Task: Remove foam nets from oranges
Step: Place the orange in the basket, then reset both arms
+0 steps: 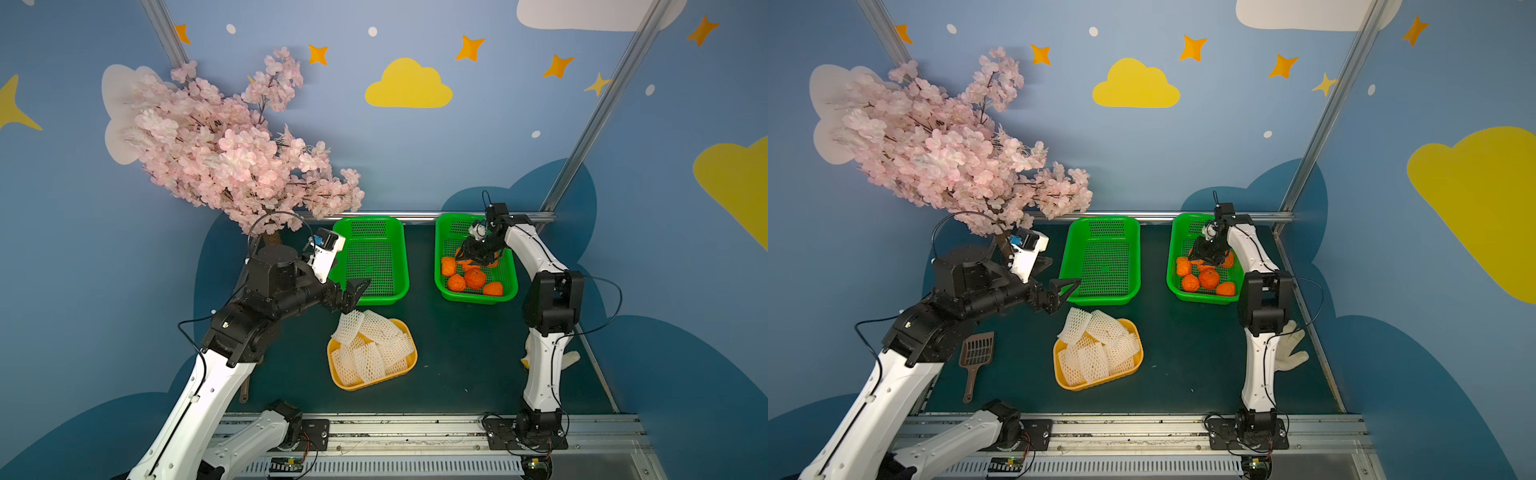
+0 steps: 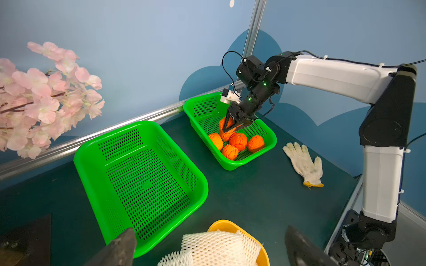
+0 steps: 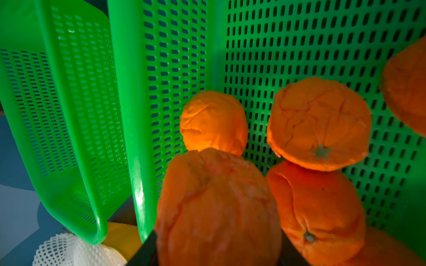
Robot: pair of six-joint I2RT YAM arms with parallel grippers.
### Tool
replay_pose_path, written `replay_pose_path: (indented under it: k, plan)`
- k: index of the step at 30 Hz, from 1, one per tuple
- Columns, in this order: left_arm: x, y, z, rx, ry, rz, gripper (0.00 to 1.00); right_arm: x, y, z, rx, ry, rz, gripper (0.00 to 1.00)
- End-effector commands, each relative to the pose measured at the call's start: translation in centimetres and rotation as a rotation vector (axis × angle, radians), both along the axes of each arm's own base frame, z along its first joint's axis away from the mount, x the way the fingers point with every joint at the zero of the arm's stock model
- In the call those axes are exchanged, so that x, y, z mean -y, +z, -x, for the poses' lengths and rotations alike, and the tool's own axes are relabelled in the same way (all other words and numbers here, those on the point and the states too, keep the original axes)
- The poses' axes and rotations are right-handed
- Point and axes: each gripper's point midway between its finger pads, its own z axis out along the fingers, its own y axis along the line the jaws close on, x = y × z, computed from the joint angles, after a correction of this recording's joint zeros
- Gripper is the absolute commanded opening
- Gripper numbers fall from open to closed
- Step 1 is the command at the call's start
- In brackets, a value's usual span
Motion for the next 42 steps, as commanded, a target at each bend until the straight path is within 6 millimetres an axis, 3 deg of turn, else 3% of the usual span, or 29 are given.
replay_pose_path:
  k: [1,7,10,17,24,28,32,37,42]
  plan:
    - [-0.6,-1.0,0.2,-0.030,0.030,-0.023,1.00,-0.2,1.5,0.1,-0.006,0.012,-0.012,0.61]
    - [-0.7,-1.0,0.0,-0.035,0.044,-0.014,1.00,0.5,4.2,0.4,0.029,0.002,-0.037,0.80]
    - [-0.8,-0.9,-0.3,-0.031,0.057,-0.006,1.00,0.9,7.0,1.5,0.070,0.006,-0.053,0.81]
    - [-1.4,-2.8,-1.1,-0.061,0.117,0.012,1.00,3.3,12.1,6.7,0.183,-0.023,-0.052,0.84]
    - [-3.4,-5.4,-2.0,-0.077,0.236,0.015,1.00,6.7,15.0,12.6,0.361,-0.107,-0.060,0.88]
    - [-5.0,-8.3,-2.8,-0.105,0.338,0.042,1.00,8.7,13.7,14.7,0.526,-0.190,0.022,0.90]
    - [-7.8,-11.8,-4.0,-0.121,0.494,0.054,1.00,12.5,9.5,17.0,0.502,-0.327,0.194,0.90]
    - [-11.3,-15.5,-5.8,-0.072,0.644,0.101,1.00,14.1,5.4,16.8,0.464,-0.373,0.253,0.90]
    - [-14.9,-18.5,-6.9,-0.016,0.760,0.055,1.00,15.0,4.6,16.5,0.485,-0.340,0.316,0.90]
